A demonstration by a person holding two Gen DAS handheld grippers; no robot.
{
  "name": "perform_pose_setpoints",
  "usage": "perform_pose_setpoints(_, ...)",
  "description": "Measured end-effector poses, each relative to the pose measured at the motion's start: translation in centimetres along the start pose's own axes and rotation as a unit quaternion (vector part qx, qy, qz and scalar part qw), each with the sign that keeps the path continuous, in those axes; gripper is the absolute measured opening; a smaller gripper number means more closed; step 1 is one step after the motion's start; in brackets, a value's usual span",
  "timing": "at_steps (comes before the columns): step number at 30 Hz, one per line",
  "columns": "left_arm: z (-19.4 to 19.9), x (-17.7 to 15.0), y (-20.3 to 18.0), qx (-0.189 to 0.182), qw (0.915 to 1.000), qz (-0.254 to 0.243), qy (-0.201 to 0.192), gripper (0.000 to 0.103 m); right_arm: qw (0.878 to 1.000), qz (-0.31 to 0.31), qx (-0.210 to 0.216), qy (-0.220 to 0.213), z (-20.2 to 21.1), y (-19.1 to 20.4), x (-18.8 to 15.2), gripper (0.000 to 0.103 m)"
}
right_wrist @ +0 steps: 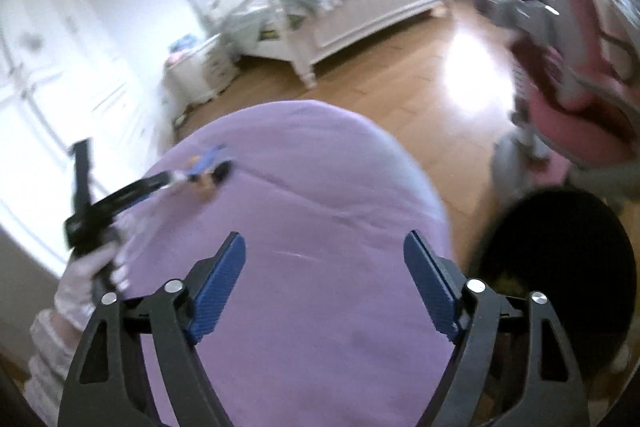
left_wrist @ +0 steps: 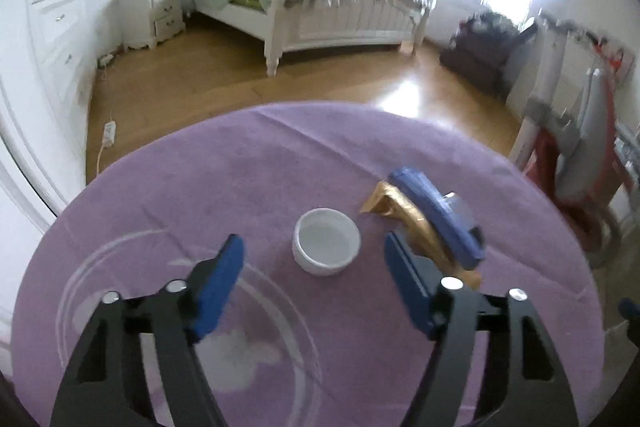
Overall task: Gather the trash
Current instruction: 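Move both open tools back to the table, then grasp the white cup with the left tool while the right tool grasps the blue wrapper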
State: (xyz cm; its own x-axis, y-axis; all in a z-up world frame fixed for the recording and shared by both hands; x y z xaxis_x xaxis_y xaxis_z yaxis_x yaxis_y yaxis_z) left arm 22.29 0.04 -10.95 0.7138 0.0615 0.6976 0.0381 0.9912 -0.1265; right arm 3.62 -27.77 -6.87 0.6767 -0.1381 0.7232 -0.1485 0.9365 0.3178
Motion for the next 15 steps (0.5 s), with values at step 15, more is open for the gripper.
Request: perform_pose_setpoints(15,5.8,-3.0,1.9,-0.065,0.9960,0.045,-0.042,0.037,0.989,0.136,0.012,0.056,-15.3,14.7,6.5,0.044)
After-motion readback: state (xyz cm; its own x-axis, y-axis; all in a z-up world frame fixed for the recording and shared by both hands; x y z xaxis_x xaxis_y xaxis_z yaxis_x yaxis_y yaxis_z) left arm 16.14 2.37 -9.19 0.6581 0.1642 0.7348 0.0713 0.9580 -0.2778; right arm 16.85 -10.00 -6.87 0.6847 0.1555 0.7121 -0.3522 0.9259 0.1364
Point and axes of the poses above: each gripper's, at about its wrist camera, not at the fingertips, and z roughly against the way its jaws point, y to its left, x to its top, the point moved 3 cm from there along -z, roughly the way its jaws point, and after that the axes turned 4 degrees about -y, right-handed, at the moved point
